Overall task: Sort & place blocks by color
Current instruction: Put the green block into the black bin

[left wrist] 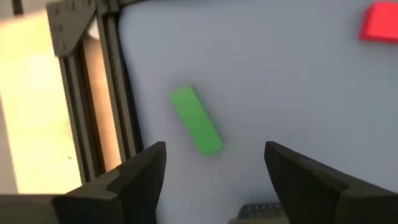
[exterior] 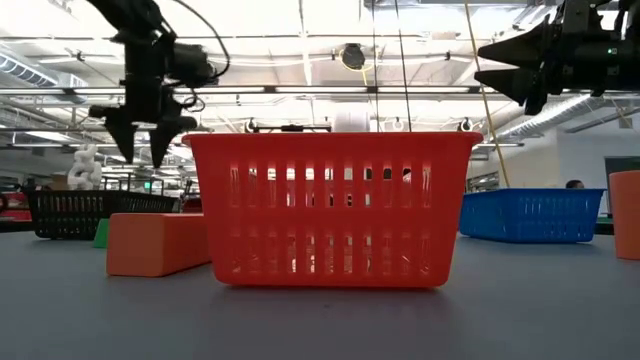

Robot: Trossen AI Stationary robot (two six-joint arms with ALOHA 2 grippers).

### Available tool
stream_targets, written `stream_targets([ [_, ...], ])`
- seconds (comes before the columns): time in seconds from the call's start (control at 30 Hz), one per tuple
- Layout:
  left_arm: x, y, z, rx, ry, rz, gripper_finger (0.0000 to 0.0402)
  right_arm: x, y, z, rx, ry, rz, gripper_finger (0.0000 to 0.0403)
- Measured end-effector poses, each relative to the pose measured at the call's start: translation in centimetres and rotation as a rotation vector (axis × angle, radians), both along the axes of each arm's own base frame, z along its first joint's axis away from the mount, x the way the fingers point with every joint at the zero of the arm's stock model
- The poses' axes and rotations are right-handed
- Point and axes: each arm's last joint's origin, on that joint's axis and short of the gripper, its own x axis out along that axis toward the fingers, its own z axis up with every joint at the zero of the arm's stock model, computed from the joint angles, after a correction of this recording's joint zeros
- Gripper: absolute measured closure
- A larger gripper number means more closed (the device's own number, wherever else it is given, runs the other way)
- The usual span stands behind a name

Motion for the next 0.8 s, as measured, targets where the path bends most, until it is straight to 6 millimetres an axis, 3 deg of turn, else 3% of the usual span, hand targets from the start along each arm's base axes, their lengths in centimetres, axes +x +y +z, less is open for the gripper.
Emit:
stream_targets([
  [0.23,-0.7,2.3,-1.7,-0.107,-0.051,0.113,0.0128,0.0,0.0,0.0,0.022,-0.009,0.012,0.0149],
  [0.53,-0.3,4.6,-6.6,-0.228,0.110,0.216,0.0128,0.0,0.2,0.2,0.024,-0.029,0.068,0.0149],
  [0.8,-0.3,6.5,-9.7,-0.250,0.134,0.231,0.0128,0.0,0.2,0.1,0.001,-0.015,0.061,0.0149],
])
